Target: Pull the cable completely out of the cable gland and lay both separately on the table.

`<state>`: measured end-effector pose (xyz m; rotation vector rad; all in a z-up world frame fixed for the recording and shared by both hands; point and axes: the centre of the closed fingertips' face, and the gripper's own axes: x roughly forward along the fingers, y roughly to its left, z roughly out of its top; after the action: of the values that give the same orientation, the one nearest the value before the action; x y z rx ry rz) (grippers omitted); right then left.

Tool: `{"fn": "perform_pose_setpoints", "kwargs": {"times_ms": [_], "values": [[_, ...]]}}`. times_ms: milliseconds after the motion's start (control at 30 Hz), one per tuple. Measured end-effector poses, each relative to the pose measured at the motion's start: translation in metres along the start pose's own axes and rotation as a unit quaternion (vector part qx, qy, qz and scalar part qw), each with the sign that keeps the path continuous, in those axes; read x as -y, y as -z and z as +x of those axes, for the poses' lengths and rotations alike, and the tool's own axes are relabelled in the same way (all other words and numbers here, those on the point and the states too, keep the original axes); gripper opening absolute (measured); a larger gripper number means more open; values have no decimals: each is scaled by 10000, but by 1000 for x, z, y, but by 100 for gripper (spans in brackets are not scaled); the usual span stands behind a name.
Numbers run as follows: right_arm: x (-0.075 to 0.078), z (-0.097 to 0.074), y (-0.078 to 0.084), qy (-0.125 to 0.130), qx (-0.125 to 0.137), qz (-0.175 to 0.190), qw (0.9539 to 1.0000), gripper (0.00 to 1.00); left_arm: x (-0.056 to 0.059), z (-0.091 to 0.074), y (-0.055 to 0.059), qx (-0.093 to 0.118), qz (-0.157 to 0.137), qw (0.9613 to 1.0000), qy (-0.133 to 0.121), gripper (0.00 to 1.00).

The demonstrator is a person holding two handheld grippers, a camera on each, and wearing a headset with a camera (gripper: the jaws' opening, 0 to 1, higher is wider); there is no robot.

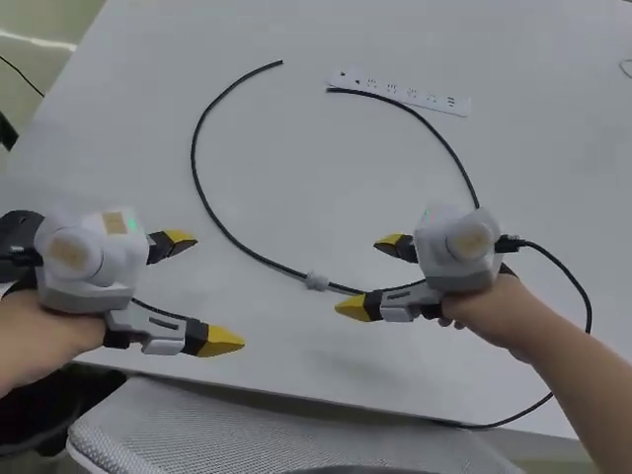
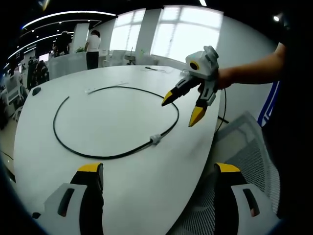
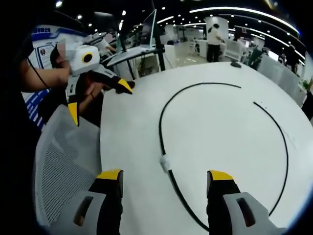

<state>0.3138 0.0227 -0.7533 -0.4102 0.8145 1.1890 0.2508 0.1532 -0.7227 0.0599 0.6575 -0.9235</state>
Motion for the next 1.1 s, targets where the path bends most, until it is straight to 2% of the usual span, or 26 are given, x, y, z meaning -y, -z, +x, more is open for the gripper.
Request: {"fn": "perform_pose_setpoints", "kwargs": {"times_ms": [233,667,867,1100], "values": [[7,19,5,-100,-256,-94,9996,57,0,4,3,-41,-3,10000,33,92],[9,51,19,-353,-701,-419,9960,39,-1,9,5,-64,-6,10000,60,91],[12,60,24,-426,-819,-456,9947,35,-2,10,7,-65,-40,9999,72,90],[7,63,21,-535,-872,-637,9927,24,-3,12,9,-70,-80,9999,83,90]]}}
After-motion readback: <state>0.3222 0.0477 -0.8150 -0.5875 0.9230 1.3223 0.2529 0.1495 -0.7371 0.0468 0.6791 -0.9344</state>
